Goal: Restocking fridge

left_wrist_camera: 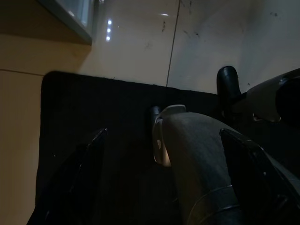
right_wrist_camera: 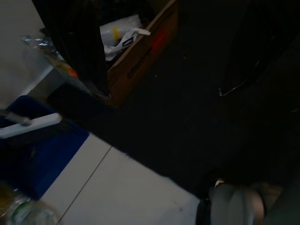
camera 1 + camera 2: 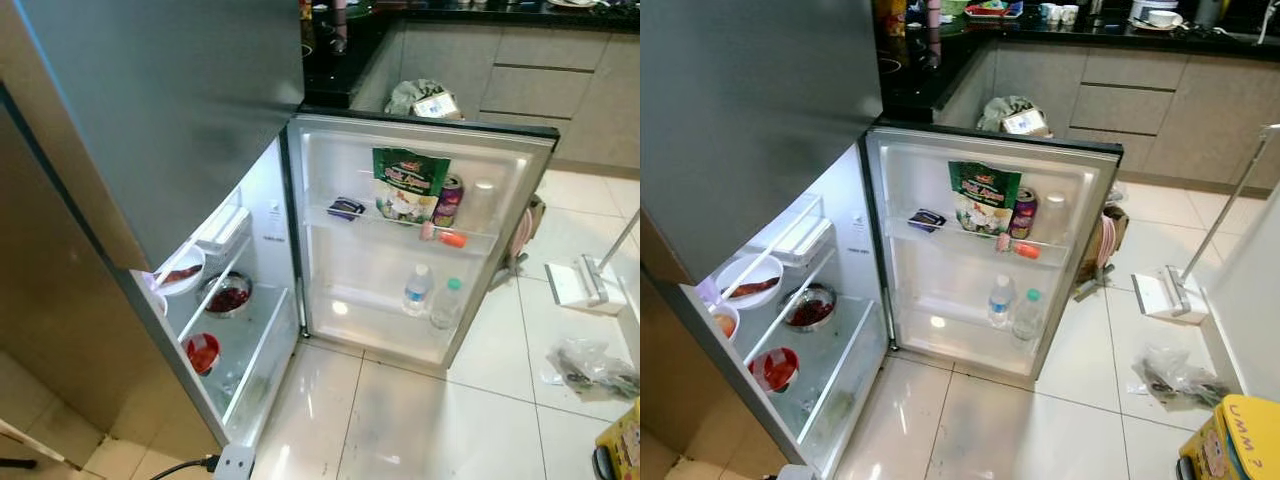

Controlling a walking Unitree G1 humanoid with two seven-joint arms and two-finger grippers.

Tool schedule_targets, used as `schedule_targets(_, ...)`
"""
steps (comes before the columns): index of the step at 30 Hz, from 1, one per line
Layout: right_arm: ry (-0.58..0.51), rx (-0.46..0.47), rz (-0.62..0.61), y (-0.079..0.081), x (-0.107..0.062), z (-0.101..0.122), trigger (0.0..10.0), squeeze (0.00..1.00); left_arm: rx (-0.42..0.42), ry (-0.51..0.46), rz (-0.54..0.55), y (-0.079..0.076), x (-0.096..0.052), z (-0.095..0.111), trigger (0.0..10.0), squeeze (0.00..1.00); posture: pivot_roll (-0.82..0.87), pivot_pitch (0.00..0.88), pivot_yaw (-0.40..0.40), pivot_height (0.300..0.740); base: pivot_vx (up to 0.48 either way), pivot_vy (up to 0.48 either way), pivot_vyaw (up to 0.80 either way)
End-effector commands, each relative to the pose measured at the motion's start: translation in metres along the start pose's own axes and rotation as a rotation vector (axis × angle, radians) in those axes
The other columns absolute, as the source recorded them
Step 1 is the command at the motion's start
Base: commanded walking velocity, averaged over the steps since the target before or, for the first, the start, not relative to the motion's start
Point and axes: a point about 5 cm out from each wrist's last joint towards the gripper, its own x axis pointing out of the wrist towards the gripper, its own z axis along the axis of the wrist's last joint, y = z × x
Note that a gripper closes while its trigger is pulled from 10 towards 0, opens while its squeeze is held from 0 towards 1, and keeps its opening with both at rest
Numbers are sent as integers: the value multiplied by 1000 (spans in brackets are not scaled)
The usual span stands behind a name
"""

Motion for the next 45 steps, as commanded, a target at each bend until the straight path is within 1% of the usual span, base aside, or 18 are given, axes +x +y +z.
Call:
schedule_targets(1, -4, 6, -7, -2, 0, 3, 10000, 0, -2, 13, 15, 3, -1, -1, 10000, 0, 75, 0, -56, 740, 0, 0, 0)
schedule_targets(2, -20, 8, -7, -2, 0, 10, 10000, 0, 5, 17, 15, 4, -1, 0, 10000, 0, 81, 0, -70, 740, 0, 0, 0)
schedule_targets(4, -40, -3, -5, -2, 0, 18, 10000, 0, 17, 20, 21, 5, -1, 1, 10000, 0, 80, 0, -70, 740, 0, 0, 0)
schedule_targets(5, -42, -14, -4, -1, 0, 20, 10000, 0, 11, 16, 26, 6, -1, 2, 10000, 0, 76, 0, -63, 740, 0, 0, 0)
schedule_targets(8, -43, -11, -7, -2, 0, 22, 10000, 0, -5, 7, 31, 7, 0, 5, 10000, 0, 74, 0, -66, 740, 0, 0, 0)
schedule_targets(9, -45, -11, -10, -4, 0, 25, 10000, 0, -6, 6, 34, 6, 1, 7, 10000, 0, 69, 0, -70, 740, 0, 0, 0)
schedule_targets(14, -46, -23, -16, -8, 0, 26, 10000, 0, -5, 9, 35, 4, 2, 8, 10000, 0, 83, 0, -89, 740, 0, 0, 0)
schedule_targets(15, -41, -36, -16, -9, -1, 25, 10000, 0, -9, 7, 35, 3, 2, 8, 10000, 0, 73, 0, -95, 740, 0, 0, 0)
schedule_targets(16, -36, -49, -17, -11, -1, 24, 10000, 0, -12, 9, 35, 2, 2, 7, 10000, 0, 62, 0, -92, 740, 0, 0, 0)
schedule_targets(23, -21, -53, -31, -18, -2, 17, 10000, 0, -18, 48, 31, -4, 1, -6, 10000, 0, 49, 0, -75, 740, 0, 0, 0)
schedule_targets(26, -12, -56, -31, -18, -2, 14, 10000, 0, -20, 50, 31, -5, 1, -8, 10000, 0, 44, 0, -66, 740, 0, 0, 0)
schedule_targets(28, -3, -40, -20, -12, -1, 11, 10000, 0, 16, 73, 34, -1, -1, -11, 10000, 0, 34, 0, -48, 740, 0, 0, 0)
schedule_targets(30, -5, -38, -17, -11, -1, 11, 10000, 0, 24, 77, 36, 0, -1, -12, 10000, 0, 34, 0, -48, 740, 0, 0, 0)
schedule_targets(32, -21, -40, -12, -8, 0, 17, 10000, 0, 25, 70, 52, 6, -2, -9, 10000, 0, 43, 0, -39, 740, 0, 0, 0)
schedule_targets(33, -21, -40, -12, -8, 0, 17, 10000, 0, 25, 70, 52, 6, -2, -9, 10000, 0, 43, 0, -39, 740, 0, 0, 0)
schedule_targets(35, -36, -44, -10, -6, 0, 25, 10000, 0, 30, 56, 62, 10, -3, -5, 10000, 0, 43, 0, -34, 740, 0, 0, 0)
schedule_targets(41, -43, -42, -17, -10, -1, 28, 10000, 0, 38, 58, 47, 10, -2, -4, 10000, 0, 24, 0, -27, 740, 0, 0, 0)
schedule_targets(45, -46, -37, -18, -10, -1, 29, 10000, 0, 59, 68, 41, 9, -2, -4, 10000, 0, 12, 0, -16, 740, 0, 0, 0)
